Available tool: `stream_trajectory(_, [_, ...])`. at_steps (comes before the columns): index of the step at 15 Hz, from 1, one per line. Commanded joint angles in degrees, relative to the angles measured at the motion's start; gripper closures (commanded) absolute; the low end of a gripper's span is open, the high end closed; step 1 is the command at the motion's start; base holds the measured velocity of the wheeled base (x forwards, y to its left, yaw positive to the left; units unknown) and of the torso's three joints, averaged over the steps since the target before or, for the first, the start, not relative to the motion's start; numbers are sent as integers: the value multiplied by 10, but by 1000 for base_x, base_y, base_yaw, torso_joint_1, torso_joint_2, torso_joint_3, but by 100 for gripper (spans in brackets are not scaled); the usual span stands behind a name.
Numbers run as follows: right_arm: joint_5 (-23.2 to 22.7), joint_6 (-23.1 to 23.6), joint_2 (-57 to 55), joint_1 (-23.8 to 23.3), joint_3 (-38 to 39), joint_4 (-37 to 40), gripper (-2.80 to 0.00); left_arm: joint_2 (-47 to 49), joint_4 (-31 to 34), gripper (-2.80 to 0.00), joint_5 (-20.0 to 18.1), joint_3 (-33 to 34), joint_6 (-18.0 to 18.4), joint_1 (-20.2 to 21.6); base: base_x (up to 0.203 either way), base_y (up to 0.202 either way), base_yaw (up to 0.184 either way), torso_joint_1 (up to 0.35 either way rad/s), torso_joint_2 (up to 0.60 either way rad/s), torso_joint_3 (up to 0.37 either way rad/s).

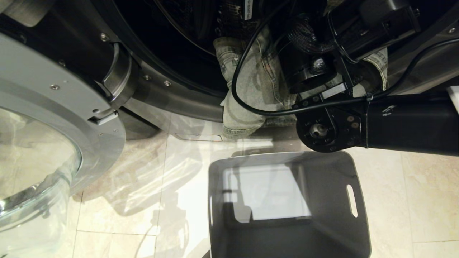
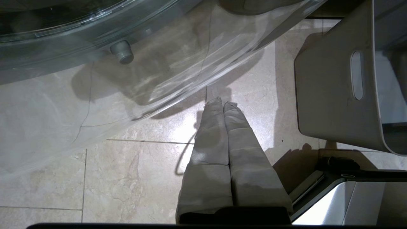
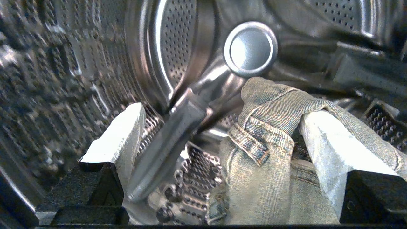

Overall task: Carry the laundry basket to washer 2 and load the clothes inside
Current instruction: Place the clothes into the washing machine

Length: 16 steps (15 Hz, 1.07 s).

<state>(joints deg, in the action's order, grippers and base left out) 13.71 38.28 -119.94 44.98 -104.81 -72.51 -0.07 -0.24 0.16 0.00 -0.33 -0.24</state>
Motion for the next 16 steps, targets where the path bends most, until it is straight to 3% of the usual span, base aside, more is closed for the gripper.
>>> stream_trajectory(1, [1,2,-11,-11,1,-8,-280,1,0,0,0,0,0,0,0,0,0,0,0,0])
stream_trajectory(8, [11,0,-13,-19,1,-7,-280,1,0,0,0,0,0,0,0,0,0,0,0,0])
stream_trajectory(16, [100,-124,41,-16,1,139,-280,1,0,0,0,0,0,0,0,0,0,0,0,0])
